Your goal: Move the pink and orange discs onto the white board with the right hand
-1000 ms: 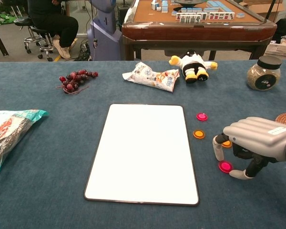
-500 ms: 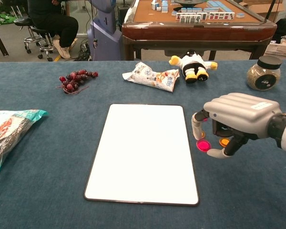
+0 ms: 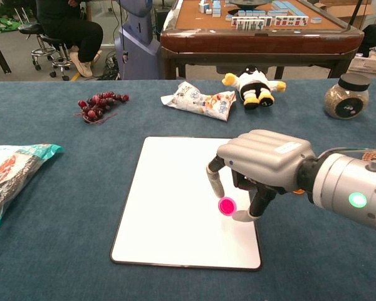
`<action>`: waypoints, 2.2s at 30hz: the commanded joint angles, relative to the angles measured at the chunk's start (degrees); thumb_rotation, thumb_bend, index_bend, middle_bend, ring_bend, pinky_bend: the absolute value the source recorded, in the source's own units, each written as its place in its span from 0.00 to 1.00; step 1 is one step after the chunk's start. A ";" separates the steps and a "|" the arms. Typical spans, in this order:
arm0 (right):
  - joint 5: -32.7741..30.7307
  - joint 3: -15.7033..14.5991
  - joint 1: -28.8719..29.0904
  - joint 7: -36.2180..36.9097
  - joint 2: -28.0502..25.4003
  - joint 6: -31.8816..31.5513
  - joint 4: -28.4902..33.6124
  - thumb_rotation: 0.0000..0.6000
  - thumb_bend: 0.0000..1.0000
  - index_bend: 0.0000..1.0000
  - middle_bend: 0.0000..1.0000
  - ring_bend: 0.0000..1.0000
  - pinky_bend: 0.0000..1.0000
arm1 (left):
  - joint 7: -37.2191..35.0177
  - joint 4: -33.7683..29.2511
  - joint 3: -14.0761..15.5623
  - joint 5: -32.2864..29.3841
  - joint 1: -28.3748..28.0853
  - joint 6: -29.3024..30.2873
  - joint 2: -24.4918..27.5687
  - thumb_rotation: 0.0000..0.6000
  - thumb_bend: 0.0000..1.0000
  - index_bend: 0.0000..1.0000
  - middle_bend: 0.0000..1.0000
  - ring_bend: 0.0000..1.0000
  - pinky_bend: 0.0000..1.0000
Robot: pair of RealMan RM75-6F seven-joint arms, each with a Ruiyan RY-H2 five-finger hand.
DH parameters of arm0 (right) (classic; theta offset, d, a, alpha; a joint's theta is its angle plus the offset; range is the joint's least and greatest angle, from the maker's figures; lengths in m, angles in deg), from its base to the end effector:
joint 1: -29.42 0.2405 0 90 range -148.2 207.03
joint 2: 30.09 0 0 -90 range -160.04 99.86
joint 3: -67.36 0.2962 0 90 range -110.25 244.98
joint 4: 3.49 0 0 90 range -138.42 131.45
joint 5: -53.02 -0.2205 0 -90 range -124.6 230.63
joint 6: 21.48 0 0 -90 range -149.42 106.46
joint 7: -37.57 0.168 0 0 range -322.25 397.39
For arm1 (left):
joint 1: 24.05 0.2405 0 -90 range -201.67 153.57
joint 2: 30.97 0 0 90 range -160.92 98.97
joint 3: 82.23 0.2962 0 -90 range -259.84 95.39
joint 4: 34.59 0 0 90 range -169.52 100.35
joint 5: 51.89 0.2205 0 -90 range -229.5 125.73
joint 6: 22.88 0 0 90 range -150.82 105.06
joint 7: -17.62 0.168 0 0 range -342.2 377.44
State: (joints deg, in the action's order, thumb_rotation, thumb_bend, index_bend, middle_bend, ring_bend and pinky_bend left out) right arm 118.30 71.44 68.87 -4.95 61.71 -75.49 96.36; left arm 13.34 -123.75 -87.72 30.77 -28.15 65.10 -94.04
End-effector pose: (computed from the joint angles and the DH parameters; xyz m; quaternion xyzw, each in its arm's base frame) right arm -0.1291 -0.2956 -0.0833 0.8412 -0.2955 0.3111 0.3290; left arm -0.3665 0.2141 0.1994 -0.5516 -0.3732 -0.4084 0.6243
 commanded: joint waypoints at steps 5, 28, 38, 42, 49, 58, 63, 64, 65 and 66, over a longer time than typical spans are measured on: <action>-1.36 -0.08 1.02 -0.40 0.68 -0.41 -0.48 1.00 0.10 0.52 1.00 1.00 1.00 | -0.32 0.06 -0.04 -0.05 -0.01 -0.24 0.12 1.00 0.49 0.33 0.52 0.44 0.59; -8.10 2.25 2.38 -0.89 -5.96 -4.14 -3.80 1.00 0.10 0.52 1.00 1.00 1.00 | 0.16 -0.19 0.21 0.39 -0.25 -0.79 -0.12 1.00 0.49 0.33 0.52 0.44 0.59; -13.62 3.80 4.08 0.47 -3.99 -2.29 -12.55 1.00 0.10 0.52 1.00 1.00 1.00 | -0.21 -0.19 0.19 0.27 -0.23 -0.91 -0.02 1.00 0.49 0.33 0.52 0.44 0.59; -14.59 4.07 4.77 0.79 -2.57 -1.84 -15.92 1.00 0.09 0.50 1.00 1.00 1.00 | -0.41 -0.35 0.15 0.37 -0.17 -0.74 0.10 1.00 0.49 0.33 0.52 0.44 0.59; -17.37 4.73 6.37 0.75 0.15 0.04 -21.55 1.00 0.13 0.47 1.00 1.00 1.00 | -0.66 -0.63 0.29 0.86 -0.04 -0.38 0.33 1.00 0.49 0.33 0.52 0.44 0.59; -21.51 5.36 8.30 -0.20 1.95 2.30 -25.29 1.00 0.21 0.44 1.00 1.00 1.00 | -0.98 -0.80 0.33 0.99 -0.02 -0.35 0.49 1.00 0.49 0.33 0.52 0.44 0.59; -23.05 5.43 8.99 -0.18 2.15 3.05 -25.61 1.00 0.20 0.43 1.00 1.00 1.00 | -1.30 -0.92 0.32 1.02 0.05 -0.27 0.66 1.00 0.49 0.33 0.52 0.44 0.59; -23.23 5.40 9.08 -0.21 2.23 3.02 -25.69 1.00 0.20 0.43 1.00 1.00 1.00 | -1.34 -0.95 0.33 1.03 0.05 -0.27 0.69 1.00 0.49 0.33 0.52 0.44 0.59; -23.44 5.39 9.17 -0.25 2.32 2.98 -25.77 1.00 0.20 0.43 1.00 1.00 1.00 | -1.37 -0.97 0.35 1.07 0.06 -0.27 0.71 1.00 0.49 0.33 0.52 0.44 0.59; -23.73 5.43 9.30 -0.28 2.45 2.92 -25.93 1.00 0.19 0.43 1.00 1.00 1.00 | -1.39 -1.00 0.37 1.12 0.07 -0.25 0.74 1.00 0.49 0.33 0.52 0.44 0.59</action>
State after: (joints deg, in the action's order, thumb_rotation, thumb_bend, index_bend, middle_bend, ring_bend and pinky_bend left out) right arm 94.73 76.85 78.07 -5.19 64.06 -72.53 70.54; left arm 11.96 -124.76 -87.35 31.90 -28.09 64.86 -93.31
